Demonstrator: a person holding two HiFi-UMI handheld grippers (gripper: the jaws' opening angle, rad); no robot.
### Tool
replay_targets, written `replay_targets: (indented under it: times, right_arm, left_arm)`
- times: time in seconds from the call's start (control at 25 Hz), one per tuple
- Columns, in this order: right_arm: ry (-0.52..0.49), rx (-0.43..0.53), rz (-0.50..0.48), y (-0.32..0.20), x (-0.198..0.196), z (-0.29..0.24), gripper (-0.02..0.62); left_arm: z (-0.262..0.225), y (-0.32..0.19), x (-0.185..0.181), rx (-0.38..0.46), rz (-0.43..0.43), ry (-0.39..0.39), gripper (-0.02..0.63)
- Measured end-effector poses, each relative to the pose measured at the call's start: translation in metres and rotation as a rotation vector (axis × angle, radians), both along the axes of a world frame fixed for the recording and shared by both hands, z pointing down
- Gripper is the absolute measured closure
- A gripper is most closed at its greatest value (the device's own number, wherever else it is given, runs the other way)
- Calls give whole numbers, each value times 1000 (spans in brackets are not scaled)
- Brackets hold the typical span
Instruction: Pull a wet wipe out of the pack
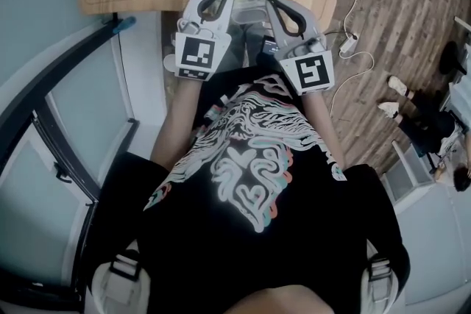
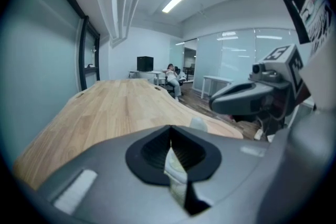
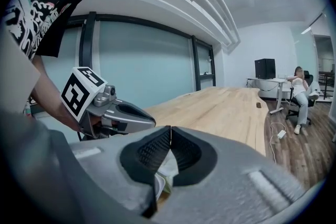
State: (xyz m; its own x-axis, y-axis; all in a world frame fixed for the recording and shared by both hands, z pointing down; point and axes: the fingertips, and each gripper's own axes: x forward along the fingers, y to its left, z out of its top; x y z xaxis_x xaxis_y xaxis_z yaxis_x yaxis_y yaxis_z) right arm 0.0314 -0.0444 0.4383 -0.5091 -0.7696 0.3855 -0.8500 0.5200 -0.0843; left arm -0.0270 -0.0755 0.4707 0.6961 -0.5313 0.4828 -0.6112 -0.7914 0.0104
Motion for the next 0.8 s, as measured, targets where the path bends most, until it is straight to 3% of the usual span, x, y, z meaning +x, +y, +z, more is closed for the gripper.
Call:
replay_targets:
  times: [0.48, 0.8]
  right_arm:
    - [-7, -39, -17, 10, 3, 20, 594]
    - [-13, -64, -29, 13, 2, 31, 594]
  left_arm:
    - [29, 20, 22, -87, 83, -20, 578]
    - [47, 26, 28, -133, 107, -60, 516]
